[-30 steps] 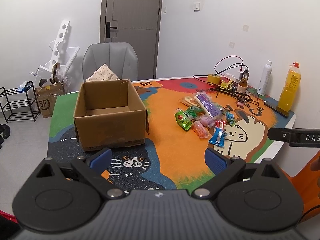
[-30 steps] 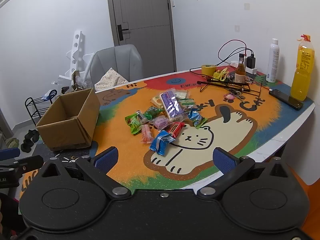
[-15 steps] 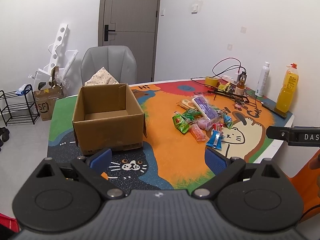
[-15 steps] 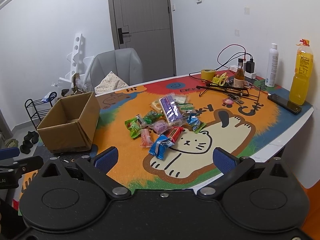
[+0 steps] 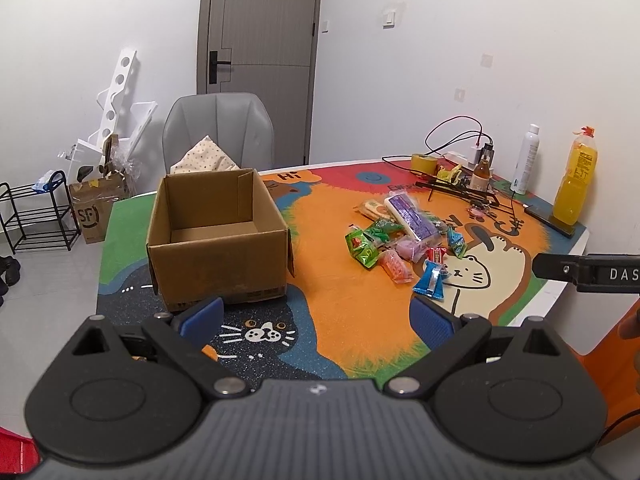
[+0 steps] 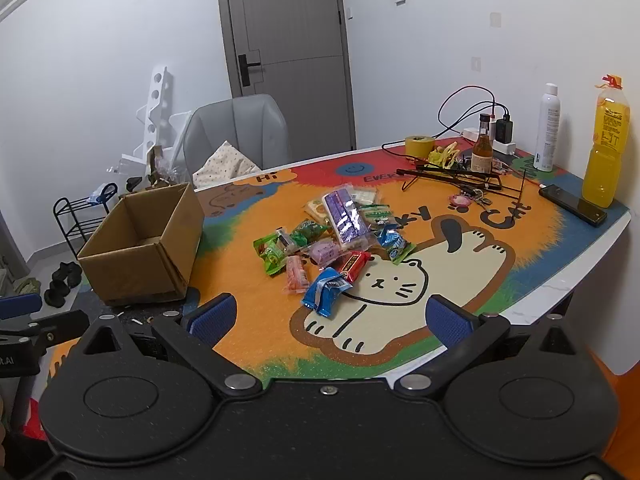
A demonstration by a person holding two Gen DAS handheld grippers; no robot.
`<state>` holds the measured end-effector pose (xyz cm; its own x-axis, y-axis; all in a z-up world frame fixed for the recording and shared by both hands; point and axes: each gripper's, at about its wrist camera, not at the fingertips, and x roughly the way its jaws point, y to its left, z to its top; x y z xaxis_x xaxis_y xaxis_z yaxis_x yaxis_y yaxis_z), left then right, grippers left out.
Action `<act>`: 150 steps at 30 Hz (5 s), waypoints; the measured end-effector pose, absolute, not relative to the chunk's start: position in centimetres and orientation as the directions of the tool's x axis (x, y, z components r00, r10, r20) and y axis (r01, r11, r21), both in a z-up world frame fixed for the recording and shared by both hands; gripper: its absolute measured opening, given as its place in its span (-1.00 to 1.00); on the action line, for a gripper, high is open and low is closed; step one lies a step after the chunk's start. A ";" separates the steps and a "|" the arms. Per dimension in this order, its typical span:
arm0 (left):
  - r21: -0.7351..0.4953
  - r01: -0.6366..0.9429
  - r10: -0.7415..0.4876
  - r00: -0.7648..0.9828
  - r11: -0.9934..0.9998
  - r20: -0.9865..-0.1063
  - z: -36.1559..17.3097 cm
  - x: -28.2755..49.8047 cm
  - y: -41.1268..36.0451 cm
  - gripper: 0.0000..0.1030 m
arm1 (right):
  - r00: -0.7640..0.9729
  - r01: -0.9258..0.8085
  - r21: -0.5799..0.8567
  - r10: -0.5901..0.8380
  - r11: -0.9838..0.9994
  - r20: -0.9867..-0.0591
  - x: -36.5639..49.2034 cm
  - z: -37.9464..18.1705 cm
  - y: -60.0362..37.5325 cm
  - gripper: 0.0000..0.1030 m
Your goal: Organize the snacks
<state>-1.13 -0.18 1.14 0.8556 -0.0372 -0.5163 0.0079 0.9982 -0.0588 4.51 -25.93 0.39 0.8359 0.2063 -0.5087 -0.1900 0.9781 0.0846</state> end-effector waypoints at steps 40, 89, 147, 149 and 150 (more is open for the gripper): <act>-0.143 0.104 -0.167 0.812 0.984 -0.560 -3.2 9.7 -4.3 0.84 | 0.783 -0.178 0.225 0.276 0.958 -0.557 14.1 -5.2 -29.8 0.55; -0.212 0.102 -0.223 0.688 0.972 -0.690 -10.1 23.0 -8.3 -0.57 | 0.706 -0.183 0.237 0.295 0.954 -0.644 24.1 -10.4 -27.9 -0.60; -0.241 -0.154 0.022 0.880 0.958 -0.474 -0.7 15.2 9.8 -0.67 | 0.718 -0.449 0.320 0.550 0.834 -0.427 20.3 -2.7 -13.2 -0.61; -0.241 -0.171 0.036 0.877 0.955 -0.479 -0.8 15.2 10.7 -0.67 | 0.714 -0.459 0.315 0.556 0.831 -0.425 20.5 -2.5 -12.4 -0.61; -0.242 -0.178 0.041 0.875 0.954 -0.482 -1.0 15.3 11.2 -0.67 | 0.711 -0.464 0.314 0.560 0.828 -0.425 20.6 -2.4 -12.0 -0.61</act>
